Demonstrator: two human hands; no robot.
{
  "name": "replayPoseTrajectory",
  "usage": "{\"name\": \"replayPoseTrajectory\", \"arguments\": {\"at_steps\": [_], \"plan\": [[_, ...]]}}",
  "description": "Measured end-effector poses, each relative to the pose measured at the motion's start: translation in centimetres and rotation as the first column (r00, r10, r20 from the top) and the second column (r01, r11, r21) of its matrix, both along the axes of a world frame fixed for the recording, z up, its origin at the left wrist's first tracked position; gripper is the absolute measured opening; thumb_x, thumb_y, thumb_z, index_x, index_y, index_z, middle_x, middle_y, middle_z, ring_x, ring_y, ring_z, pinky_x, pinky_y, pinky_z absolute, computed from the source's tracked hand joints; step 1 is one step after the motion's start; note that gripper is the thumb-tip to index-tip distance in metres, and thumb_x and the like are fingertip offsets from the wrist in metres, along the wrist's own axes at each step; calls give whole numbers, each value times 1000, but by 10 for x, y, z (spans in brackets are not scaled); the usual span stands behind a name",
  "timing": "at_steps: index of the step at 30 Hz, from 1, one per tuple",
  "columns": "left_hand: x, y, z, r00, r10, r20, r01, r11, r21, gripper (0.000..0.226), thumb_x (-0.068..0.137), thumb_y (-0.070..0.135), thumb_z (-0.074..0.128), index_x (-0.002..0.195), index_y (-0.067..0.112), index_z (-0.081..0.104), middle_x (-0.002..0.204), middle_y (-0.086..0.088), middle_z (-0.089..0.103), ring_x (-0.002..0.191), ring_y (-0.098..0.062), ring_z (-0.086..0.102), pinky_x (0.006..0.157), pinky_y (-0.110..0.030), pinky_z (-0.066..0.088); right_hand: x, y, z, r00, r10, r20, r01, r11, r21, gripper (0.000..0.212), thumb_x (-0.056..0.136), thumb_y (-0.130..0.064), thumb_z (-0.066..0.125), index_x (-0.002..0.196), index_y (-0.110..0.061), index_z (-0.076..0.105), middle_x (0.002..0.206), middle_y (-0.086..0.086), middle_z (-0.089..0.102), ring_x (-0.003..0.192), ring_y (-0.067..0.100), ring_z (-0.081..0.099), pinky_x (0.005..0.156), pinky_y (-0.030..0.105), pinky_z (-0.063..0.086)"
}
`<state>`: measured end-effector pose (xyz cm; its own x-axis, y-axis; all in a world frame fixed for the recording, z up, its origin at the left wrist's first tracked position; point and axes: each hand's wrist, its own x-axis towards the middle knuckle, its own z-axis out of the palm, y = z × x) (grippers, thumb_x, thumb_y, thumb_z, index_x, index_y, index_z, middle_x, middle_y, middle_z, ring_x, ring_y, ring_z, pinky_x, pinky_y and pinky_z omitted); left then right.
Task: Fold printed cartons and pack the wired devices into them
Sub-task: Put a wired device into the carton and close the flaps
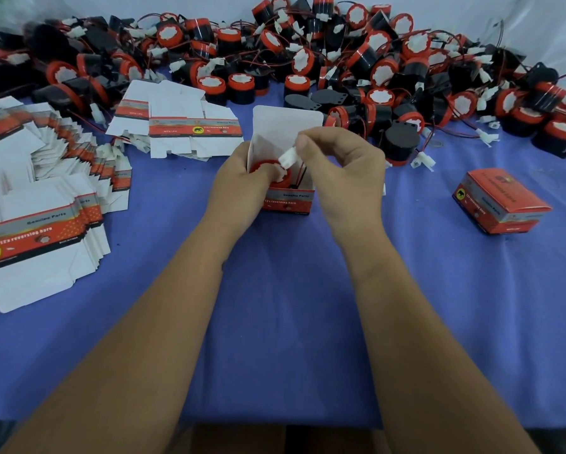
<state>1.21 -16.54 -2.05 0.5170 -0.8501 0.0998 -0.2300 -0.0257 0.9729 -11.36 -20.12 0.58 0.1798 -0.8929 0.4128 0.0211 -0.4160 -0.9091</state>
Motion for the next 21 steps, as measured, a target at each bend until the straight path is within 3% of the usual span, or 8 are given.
{"name": "replayPoseTrajectory", "arguments": {"at_steps": [5, 8, 11, 16, 21], "plan": [[0, 0, -1, 1000, -18, 3, 18, 1000, -16, 30, 90, 15, 54, 116, 24, 64, 108, 8, 71, 101, -11, 66, 91, -41, 56, 5, -1, -5, 986, -100, -131, 84, 989, -125, 13, 87, -4, 66, 89, -17, 67, 81, -16, 63, 82, -4, 60, 82, 13, 47], [0, -1, -1, 1000, -26, -16, 25, 999, -19, 30, 89, 13, 56, 117, 22, 63, 108, 6, 71, 101, -13, 67, 92, -43, 56, 6, -2, -12, 914, -223, -338, 92, 927, -364, 16, 88, -4, 63, 100, -12, 68, 87, -6, 66, 91, 11, 59, 97, 23, 35], [0, -1, -2, 999, -22, -23, 22, 1000, -18, 31, 89, 14, 57, 119, 23, 62, 109, 5, 70, 102, -14, 66, 92, -43, 56, 5, -4, -16, 812, -363, -457, 52, 825, -563, 19, 86, -3, 64, 102, -9, 71, 88, 2, 69, 94, 23, 62, 96, 30, 29], [1, -2, -3, 1000, -13, -23, 13, 1000, -26, 30, 89, 17, 58, 117, 24, 63, 107, 9, 71, 100, -10, 66, 91, -38, 56, 0, -7, -16, 751, -381, -539, 24, 832, -554, 28, 82, -12, 68, 110, -10, 70, 88, 2, 69, 102, 24, 59, 100, 32, 25], [2, -3, -4, 1000, 4, -12, -4, 1000, -30, 28, 88, 16, 59, 114, 24, 64, 105, 9, 71, 98, -9, 66, 85, -32, 56, 0, -9, -16, 756, -435, -489, 75, 800, -595, 18, 79, -17, 73, 94, -7, 76, 100, 9, 66, 105, 33, 55, 92, 38, 35]]}}
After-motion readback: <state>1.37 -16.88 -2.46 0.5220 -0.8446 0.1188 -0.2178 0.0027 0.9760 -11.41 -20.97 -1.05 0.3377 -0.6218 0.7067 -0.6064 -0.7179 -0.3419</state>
